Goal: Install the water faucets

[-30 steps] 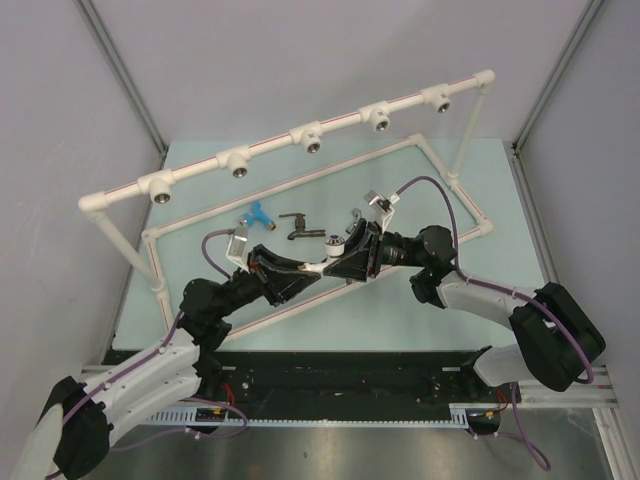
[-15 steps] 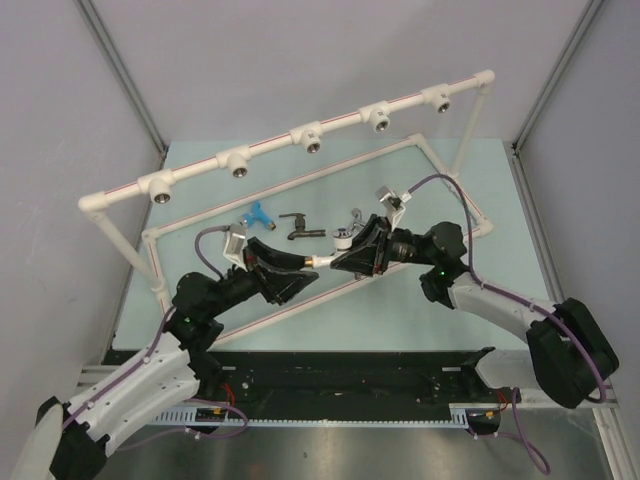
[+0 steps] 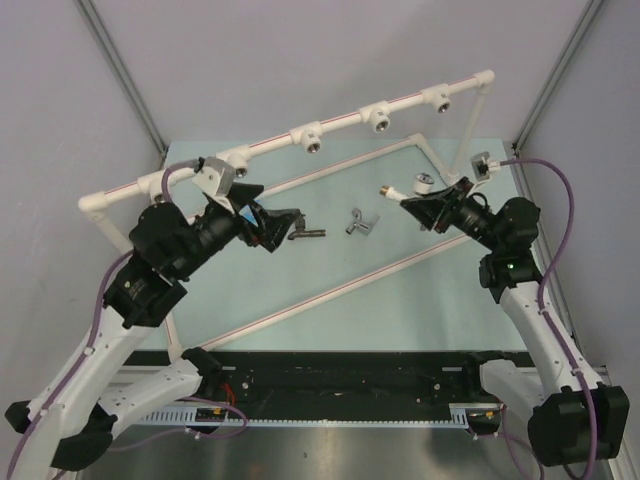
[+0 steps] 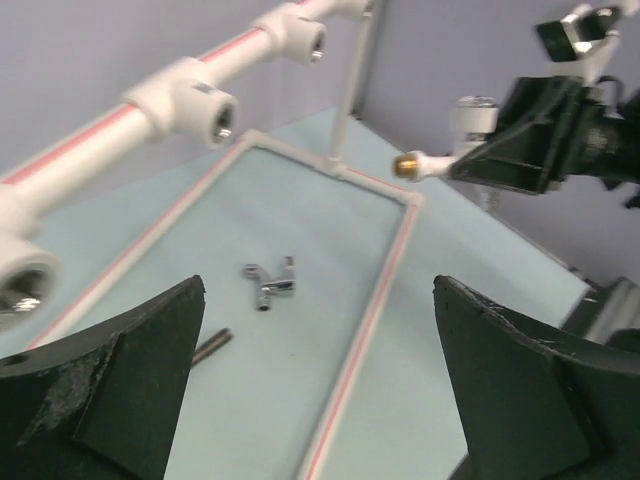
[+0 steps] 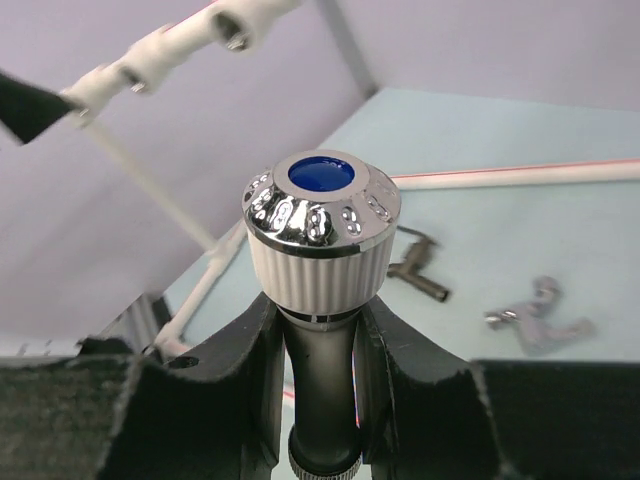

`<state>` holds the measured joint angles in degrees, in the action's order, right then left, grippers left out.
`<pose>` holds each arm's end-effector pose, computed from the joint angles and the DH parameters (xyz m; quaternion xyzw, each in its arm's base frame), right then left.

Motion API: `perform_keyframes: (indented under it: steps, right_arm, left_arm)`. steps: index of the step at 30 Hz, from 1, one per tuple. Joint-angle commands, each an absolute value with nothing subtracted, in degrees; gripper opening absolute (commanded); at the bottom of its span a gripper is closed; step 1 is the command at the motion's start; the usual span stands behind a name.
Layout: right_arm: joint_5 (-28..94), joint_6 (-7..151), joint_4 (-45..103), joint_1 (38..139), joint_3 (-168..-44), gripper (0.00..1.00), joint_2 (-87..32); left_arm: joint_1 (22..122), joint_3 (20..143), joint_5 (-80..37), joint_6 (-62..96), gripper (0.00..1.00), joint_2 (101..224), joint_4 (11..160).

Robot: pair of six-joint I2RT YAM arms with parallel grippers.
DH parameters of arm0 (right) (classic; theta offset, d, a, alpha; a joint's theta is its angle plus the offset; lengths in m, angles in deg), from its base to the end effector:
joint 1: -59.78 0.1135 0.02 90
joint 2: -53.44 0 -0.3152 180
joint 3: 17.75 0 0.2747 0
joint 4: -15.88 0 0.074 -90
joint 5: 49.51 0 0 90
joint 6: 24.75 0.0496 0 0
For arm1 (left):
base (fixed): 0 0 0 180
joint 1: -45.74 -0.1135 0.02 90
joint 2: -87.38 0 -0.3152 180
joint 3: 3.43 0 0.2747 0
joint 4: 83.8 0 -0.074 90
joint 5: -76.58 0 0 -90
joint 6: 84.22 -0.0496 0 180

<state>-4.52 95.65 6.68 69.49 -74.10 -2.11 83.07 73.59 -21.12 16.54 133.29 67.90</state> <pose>0.2147 0.0723 0.3962 -0.1818 0.6368 0.4738 0.5804 0.1223 -0.1016 0.4879 0.2054 0.6584 -0.3367 0.6410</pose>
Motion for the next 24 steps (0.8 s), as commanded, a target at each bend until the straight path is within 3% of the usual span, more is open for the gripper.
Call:
perform_keyframes:
  steps: [1,9,12,15,20,24]
  right_arm:
    - [-0.03,98.29,10.93,62.25,-76.07,0.00,0.17]
    - [2.87,102.17,8.03,53.89,-76.07,0.00,0.44]
    - [3.93,101.47,8.20,53.28,-76.07,0.00,0.26]
    - [4.89,101.29,7.50,53.19,-76.07,0.00,-0.35]
    - [4.46,101.99,5.65,53.19,-76.78,0.00,-2.63]
    - [3.23,103.57,3.11,53.19,-76.87,0.00,-4.48]
  left_arm:
    - [82.75,85.88,-5.36,5.96,1.00,137.37,51.95]
    - [82.75,94.79,20.65,-10.02,1.00,140.11,48.16]
    - [81.26,92.79,24.10,-18.64,1.00,140.37,50.35]
    - [77.76,88.32,23.07,-25.58,1.00,140.11,51.67]
    - [71.06,79.07,10.86,-36.12,1.00,136.68,58.96]
    - [67.73,76.87,9.87,-39.57,1.00,138.08,64.15]
